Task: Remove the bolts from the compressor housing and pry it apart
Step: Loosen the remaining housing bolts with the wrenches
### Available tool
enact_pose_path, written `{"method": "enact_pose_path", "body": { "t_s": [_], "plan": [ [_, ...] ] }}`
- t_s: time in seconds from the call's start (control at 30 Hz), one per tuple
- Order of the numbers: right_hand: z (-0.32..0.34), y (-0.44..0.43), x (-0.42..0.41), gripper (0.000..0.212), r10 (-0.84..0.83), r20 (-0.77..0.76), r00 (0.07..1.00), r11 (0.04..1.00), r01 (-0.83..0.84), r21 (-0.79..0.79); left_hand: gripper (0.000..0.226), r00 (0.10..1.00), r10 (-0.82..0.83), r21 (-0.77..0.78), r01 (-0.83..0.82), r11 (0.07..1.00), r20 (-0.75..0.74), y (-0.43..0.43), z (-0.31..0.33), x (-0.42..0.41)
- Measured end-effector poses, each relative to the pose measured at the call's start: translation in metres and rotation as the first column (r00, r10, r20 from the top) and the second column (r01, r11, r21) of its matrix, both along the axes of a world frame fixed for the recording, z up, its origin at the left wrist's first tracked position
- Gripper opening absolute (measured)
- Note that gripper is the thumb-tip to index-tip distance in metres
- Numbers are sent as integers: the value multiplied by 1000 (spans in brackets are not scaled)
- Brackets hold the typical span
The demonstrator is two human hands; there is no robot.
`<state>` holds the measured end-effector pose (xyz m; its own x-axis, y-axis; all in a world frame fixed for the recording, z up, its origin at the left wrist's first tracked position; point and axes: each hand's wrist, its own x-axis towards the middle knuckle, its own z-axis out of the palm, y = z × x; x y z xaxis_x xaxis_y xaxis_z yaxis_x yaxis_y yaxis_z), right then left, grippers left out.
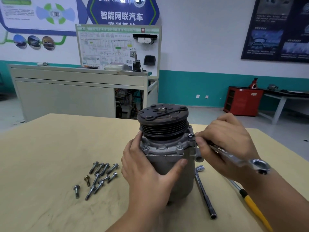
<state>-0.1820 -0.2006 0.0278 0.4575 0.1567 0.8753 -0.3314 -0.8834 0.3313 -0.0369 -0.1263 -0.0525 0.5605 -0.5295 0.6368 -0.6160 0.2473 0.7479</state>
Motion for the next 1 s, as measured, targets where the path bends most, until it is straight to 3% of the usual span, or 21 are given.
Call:
{"method": "enact_pose_path", "body": {
  "t_s": [0.13, 0.27, 0.67, 0.93, 1.0],
  "plan": [
    [1, 13, 9, 32, -155, -9, 988, 981, 153, -123, 104, 1000, 6, 2, -6, 1000, -5, 0, 0, 0],
    [-6, 17, 18, 31, -220, 53, 974, 964, 225, -140, 102, 1000, 19, 9, -18, 1000, -20, -1, -2, -3],
    [-18, 12, 27, 32, -148, 199, 969, 983, 167, -83, 102, 996, 54, -36, -57, 998, -76, -7, 0, -8],
    [-21, 8, 23, 41, -66, 236, 970, 998, 59, 36, 109, 997, 35, 5, -35, 999, -69, -6, 3, -8],
    [-19, 11, 22, 39, -79, 265, 961, 986, 36, 164, 109, 998, 23, 21, -21, 1000, -59, -5, 2, -6]
  ]
}}
